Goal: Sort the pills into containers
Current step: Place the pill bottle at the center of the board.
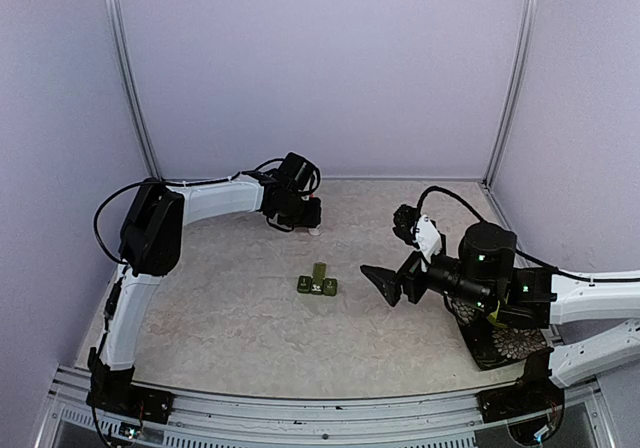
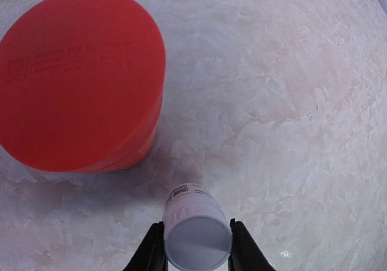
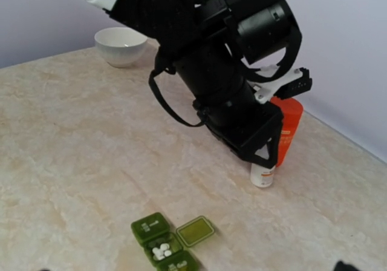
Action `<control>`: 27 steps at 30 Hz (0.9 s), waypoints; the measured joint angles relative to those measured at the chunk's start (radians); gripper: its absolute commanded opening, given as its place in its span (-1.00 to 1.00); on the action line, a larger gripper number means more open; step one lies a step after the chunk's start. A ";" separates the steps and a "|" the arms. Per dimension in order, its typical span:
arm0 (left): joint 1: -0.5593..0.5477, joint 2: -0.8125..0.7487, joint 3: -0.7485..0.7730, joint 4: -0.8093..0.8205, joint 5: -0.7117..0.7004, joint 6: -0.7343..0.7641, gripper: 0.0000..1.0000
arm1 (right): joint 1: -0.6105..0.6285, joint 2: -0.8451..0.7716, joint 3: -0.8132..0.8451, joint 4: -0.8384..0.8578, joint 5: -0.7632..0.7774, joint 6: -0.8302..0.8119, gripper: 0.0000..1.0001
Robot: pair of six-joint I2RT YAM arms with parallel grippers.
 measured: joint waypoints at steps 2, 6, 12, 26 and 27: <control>0.000 0.005 0.000 0.013 -0.016 0.007 -0.44 | -0.001 -0.001 -0.003 0.000 0.000 0.002 1.00; -0.005 0.006 0.000 0.039 -0.022 0.011 -0.42 | -0.001 -0.001 -0.005 0.000 0.000 0.002 1.00; -0.011 0.014 0.005 0.049 -0.021 0.021 -0.38 | -0.003 -0.001 -0.005 0.000 0.000 0.002 1.00; -0.011 0.048 0.014 0.079 0.017 0.024 -0.20 | -0.010 0.006 -0.005 0.000 0.000 0.001 1.00; -0.011 0.050 0.014 0.080 0.019 0.024 -0.16 | -0.011 0.006 -0.005 0.000 0.000 0.001 1.00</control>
